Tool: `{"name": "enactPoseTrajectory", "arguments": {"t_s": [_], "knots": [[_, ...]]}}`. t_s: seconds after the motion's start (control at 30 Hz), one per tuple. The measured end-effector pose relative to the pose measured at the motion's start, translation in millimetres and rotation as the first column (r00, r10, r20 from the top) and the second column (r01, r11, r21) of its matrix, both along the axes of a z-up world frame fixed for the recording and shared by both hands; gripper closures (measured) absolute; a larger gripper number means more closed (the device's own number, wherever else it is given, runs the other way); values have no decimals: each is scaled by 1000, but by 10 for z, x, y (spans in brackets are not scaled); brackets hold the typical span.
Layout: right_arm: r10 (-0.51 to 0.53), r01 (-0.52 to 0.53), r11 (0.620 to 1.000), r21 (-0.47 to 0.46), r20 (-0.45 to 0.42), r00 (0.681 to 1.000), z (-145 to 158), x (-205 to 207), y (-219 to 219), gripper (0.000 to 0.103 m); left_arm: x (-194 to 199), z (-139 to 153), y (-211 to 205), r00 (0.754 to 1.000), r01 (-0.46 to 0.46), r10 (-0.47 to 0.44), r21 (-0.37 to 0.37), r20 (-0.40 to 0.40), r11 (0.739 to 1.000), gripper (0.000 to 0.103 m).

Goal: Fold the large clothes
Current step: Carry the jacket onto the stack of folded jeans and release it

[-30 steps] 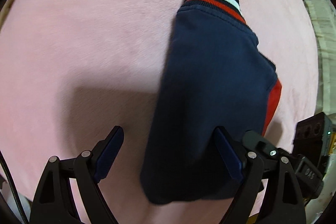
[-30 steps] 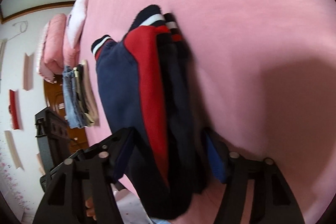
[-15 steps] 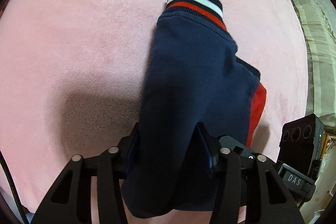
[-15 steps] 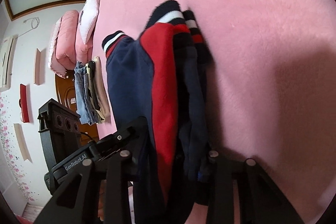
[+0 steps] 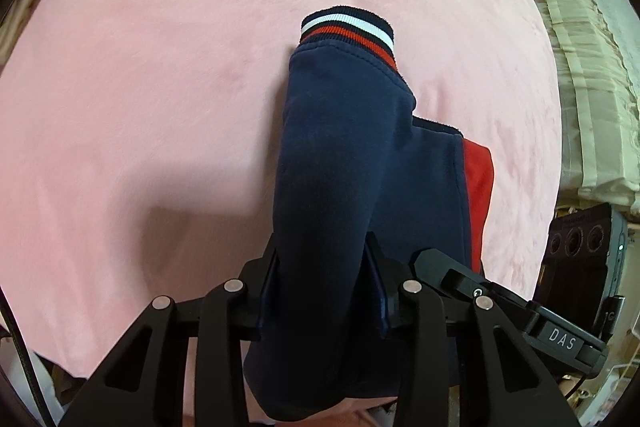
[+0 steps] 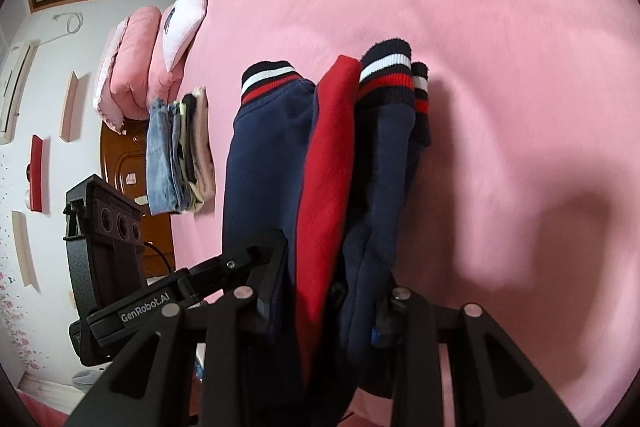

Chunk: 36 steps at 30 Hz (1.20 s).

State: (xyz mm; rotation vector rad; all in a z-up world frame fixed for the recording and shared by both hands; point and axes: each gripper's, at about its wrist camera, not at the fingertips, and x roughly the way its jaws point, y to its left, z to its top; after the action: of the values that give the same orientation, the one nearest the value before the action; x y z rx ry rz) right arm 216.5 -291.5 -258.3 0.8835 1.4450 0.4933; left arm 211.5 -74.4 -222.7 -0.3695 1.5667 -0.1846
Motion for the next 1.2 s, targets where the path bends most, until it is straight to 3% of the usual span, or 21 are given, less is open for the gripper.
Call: {"name": "enactPoseTrajectory", "arguments": {"t_s": [0.17, 0.4, 0.57, 0.7, 0.83, 0.9, 1.0, 1.03, 1.1, 1.13, 1.2], "knots": [[56, -56, 998, -8, -10, 998, 134, -181, 553, 73, -221, 225, 680, 1000, -20, 20, 50, -2, 999, 67], [143, -151, 985, 84, 89, 986, 391, -50, 1880, 73, -209, 669, 2079, 981, -184, 175, 118, 82, 976, 67], [195, -223, 965, 140, 191, 962, 789, 299, 2986, 73, 41, 1246, 3183, 946, -282, 241, 186, 215, 941, 67], [175, -236, 955, 181, 299, 938, 1142, 719, 3730, 73, 389, 1706, 3861, 915, -305, 212, 243, 344, 921, 67], [114, -207, 959, 191, 410, 905, 1408, 1179, 4395, 73, 888, 1963, 4306, 876, -304, 139, 304, 463, 903, 67], [58, -168, 966, 195, 471, 880, 1438, 1477, 4715, 73, 1172, 1965, 4461, 850, -285, 73, 339, 523, 897, 67], [-11, -99, 975, 200, 484, 875, 1208, 1798, 5041, 71, 1522, 1709, 4671, 820, -246, -28, 397, 571, 885, 67], [-20, -74, 981, 182, 468, 883, 1042, 1924, 5187, 70, 1660, 1545, 4744, 822, -232, -52, 418, 566, 878, 68], [10, -61, 993, 106, 432, 902, 765, 2027, 5374, 70, 1891, 1115, 4802, 859, -192, -73, 451, 506, 872, 70], [38, -65, 996, 56, 389, 921, 561, 2092, 5469, 70, 1937, 887, 4864, 882, -174, -56, 433, 468, 885, 70], [13, -44, 997, 67, 403, 915, 439, 2051, 5466, 67, 1868, 765, 4901, 850, -181, -47, 375, 525, 909, 68]]}}
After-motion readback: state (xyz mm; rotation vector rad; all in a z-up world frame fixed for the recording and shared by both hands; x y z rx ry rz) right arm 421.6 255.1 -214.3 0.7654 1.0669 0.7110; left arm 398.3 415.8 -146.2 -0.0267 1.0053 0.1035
